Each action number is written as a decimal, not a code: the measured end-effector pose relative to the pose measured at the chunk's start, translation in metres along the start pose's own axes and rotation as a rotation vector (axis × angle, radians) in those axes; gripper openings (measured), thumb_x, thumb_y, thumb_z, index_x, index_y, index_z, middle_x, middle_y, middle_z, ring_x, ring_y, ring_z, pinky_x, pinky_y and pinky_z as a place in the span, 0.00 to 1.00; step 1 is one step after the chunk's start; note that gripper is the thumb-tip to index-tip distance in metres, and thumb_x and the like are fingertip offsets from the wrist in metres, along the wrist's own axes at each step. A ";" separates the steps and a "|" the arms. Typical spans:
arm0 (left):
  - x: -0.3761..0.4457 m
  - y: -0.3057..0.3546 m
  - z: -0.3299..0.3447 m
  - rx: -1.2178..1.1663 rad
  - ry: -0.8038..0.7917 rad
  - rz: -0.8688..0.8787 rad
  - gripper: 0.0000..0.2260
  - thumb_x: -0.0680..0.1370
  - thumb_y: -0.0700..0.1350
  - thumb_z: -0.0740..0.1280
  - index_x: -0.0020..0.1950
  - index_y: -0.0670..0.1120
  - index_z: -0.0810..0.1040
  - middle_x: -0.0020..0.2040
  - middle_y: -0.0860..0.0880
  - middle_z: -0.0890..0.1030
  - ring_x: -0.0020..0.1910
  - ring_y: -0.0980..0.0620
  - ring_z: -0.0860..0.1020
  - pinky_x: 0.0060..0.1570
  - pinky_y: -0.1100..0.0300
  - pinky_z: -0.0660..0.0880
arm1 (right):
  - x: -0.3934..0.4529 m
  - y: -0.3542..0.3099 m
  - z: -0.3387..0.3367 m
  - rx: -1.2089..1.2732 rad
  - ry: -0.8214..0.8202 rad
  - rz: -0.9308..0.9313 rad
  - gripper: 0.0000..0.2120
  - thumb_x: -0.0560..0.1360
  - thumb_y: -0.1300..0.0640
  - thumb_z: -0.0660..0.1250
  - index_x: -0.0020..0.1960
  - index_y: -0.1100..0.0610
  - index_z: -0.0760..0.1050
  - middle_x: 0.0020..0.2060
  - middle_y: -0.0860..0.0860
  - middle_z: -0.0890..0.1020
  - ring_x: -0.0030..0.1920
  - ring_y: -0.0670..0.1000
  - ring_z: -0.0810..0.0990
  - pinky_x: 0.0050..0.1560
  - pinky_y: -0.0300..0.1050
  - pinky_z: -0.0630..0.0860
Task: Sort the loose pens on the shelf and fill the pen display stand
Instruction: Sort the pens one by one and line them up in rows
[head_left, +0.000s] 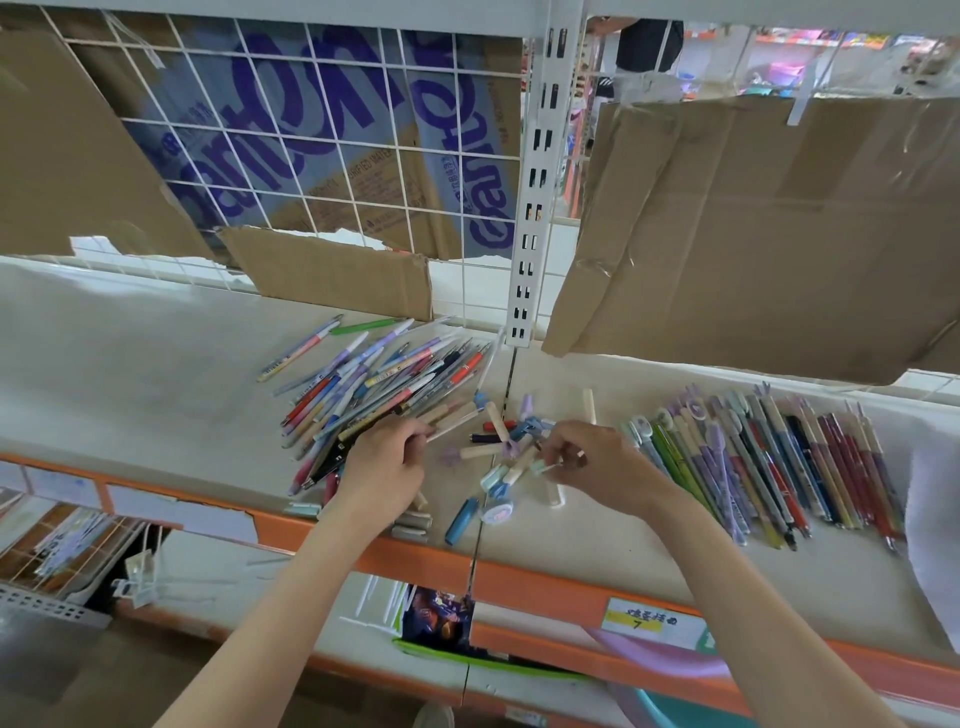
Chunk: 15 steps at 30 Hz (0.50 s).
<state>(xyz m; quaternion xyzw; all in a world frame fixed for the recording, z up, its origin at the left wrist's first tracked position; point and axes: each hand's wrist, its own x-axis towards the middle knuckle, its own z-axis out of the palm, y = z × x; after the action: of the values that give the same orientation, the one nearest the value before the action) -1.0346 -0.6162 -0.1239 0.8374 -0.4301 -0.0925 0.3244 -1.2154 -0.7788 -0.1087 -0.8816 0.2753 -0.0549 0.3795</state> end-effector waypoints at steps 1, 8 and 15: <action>0.000 0.000 0.000 -0.001 0.004 0.009 0.09 0.78 0.36 0.61 0.55 0.42 0.79 0.52 0.46 0.80 0.50 0.48 0.76 0.44 0.63 0.66 | -0.001 0.001 -0.002 0.028 0.014 -0.014 0.09 0.71 0.70 0.67 0.43 0.56 0.77 0.39 0.53 0.79 0.40 0.50 0.75 0.45 0.39 0.72; -0.003 0.006 0.002 -0.027 0.002 0.030 0.10 0.78 0.36 0.61 0.56 0.40 0.79 0.55 0.46 0.80 0.53 0.49 0.77 0.49 0.64 0.68 | -0.011 0.011 -0.007 -0.038 -0.081 -0.161 0.17 0.70 0.75 0.62 0.48 0.56 0.78 0.54 0.46 0.73 0.53 0.47 0.76 0.56 0.41 0.74; -0.007 0.014 -0.001 -0.133 -0.032 0.080 0.09 0.78 0.35 0.62 0.55 0.42 0.79 0.51 0.50 0.80 0.47 0.57 0.76 0.44 0.75 0.68 | -0.008 0.015 0.002 -0.080 0.067 -0.172 0.05 0.71 0.56 0.73 0.46 0.52 0.81 0.50 0.44 0.72 0.48 0.43 0.69 0.48 0.26 0.65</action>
<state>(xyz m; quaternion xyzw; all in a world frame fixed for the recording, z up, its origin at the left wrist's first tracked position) -1.0481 -0.6160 -0.1155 0.7947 -0.4611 -0.1212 0.3758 -1.2280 -0.7815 -0.1196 -0.9141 0.2130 -0.1058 0.3284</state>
